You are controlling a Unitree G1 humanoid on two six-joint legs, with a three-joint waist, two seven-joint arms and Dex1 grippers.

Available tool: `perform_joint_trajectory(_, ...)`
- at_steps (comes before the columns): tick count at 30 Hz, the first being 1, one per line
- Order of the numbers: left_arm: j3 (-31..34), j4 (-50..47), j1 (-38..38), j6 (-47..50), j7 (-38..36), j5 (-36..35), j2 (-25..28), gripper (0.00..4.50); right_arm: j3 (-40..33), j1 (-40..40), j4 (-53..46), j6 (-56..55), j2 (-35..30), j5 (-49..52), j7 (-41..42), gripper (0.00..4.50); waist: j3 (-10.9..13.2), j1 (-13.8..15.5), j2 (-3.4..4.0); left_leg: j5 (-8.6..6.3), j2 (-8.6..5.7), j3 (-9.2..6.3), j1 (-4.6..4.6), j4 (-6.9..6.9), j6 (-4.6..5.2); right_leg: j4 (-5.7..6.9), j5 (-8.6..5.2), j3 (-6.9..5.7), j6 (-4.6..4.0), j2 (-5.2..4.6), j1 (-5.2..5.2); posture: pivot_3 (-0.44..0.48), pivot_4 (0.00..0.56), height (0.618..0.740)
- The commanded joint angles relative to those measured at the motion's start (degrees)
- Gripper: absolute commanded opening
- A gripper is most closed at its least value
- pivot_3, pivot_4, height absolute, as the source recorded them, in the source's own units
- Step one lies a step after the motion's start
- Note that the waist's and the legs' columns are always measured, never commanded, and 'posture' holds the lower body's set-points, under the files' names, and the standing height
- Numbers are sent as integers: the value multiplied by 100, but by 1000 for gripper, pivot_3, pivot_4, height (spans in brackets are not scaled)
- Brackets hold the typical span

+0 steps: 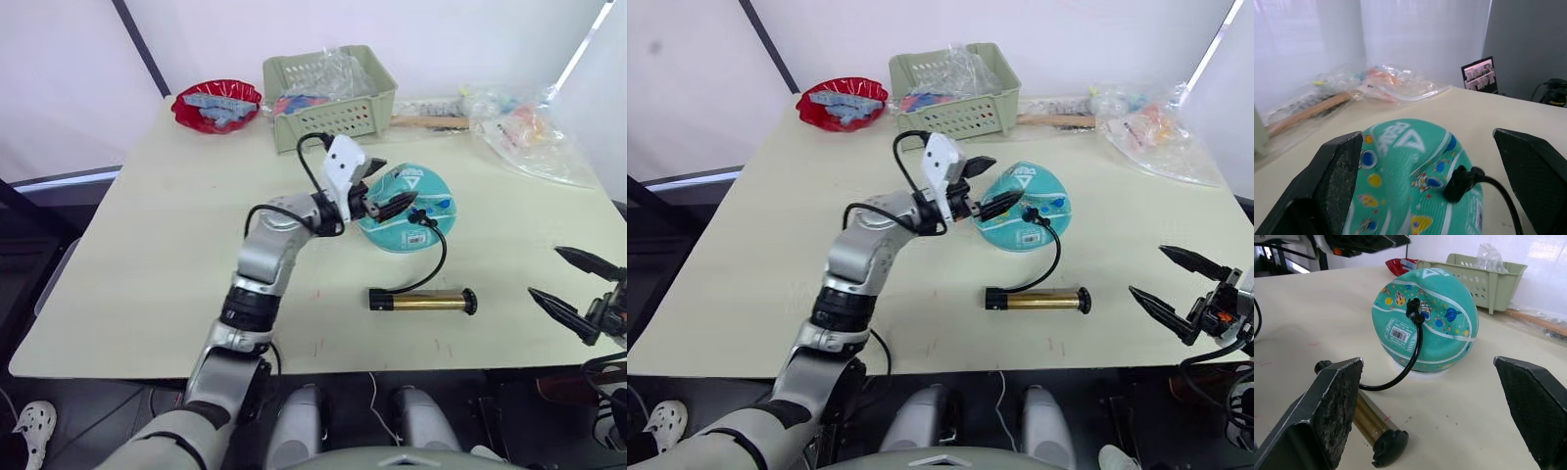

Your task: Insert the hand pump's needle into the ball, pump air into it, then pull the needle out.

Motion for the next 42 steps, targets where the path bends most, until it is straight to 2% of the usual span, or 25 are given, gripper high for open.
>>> perform_joint_trajectory(1, 326, -741, 428, 54, -338, -485, 389, 4480, -16, 17, 59, -188, 9, -8, 44, 4500, 3, 2, 4, 0, 0, -5, 0, 0, -1, 0, 0, -5, 0, 0, 3, 0, 150, 738)
perform_joint_trajectory(7, 682, -1126, 1188, 79, -572, -875, 1017, 4480, 19, 43, 202, -316, 47, -6, 75, 4500, 11, 52, 13, 2, -1, -15, 2, 9, -3, -1, -3, -13, -5, -2, 17, 0, 150, 738)
perform_joint_trajectory(10, 994, -958, 2120, -475, -969, -826, 1489, 4480, 53, 103, 496, -561, 62, -156, 180, 4500, 10, 11, 17, 2, 0, -14, 10, 14, -3, -4, -3, -14, -6, -4, 27, 0, 150, 738)
perform_joint_trajectory(16, 1624, -449, 3198, -1351, -1315, -836, 1911, 4480, -65, 170, 1109, -887, -79, -143, 502, 4500, 18, -16, 21, 4, 11, -23, 10, 10, -7, -4, -3, -30, -10, -13, 28, 0, 150, 738)
perform_joint_trajectory(25, 2300, 213, 4144, -2169, -1680, -1004, 2204, 4480, -223, 196, 1956, -1291, -353, -175, 908, 4500, 17, -61, 24, 3, 18, -23, 11, 8, -8, -4, -3, -36, -14, -33, 26, 0, 150, 738)
perform_joint_trajectory(32, 2491, 749, 4472, -2607, -1915, -891, 2472, 4480, -307, 68, 2689, -1529, -669, -160, 1281, 4500, 17, -85, 24, -12, 17, -40, 8, 1, -36, -4, -7, -68, -25, -90, 19, 0, 150, 738)
perform_joint_trajectory(35, 2517, 811, 4460, -2642, -1955, -977, 2537, 4480, -324, 14, 2862, -1599, -719, -165, 1334, 4500, 16, -85, 27, -13, 17, -37, 9, 0, -38, -3, -1, -147, -33, -151, 19, 0, 150, 738)
perform_joint_trajectory(39, 2385, 809, 4392, -2741, -2085, -974, 2595, 4480, -290, 24, 2755, -1581, -694, -119, 1320, 4500, 16, -88, 29, -14, 17, -38, 8, -5, -39, -3, 2, -247, -38, -225, 18, 0, 150, 738)
perform_joint_trajectory(42, 2090, 380, 4233, -2599, -2249, -963, 2703, 4480, -242, 166, 2449, -1334, -677, 54, 1479, 4500, 18, -83, 35, -14, 17, -46, 4, -7, -39, -4, 2, -287, -39, -238, 17, 0, 150, 738)
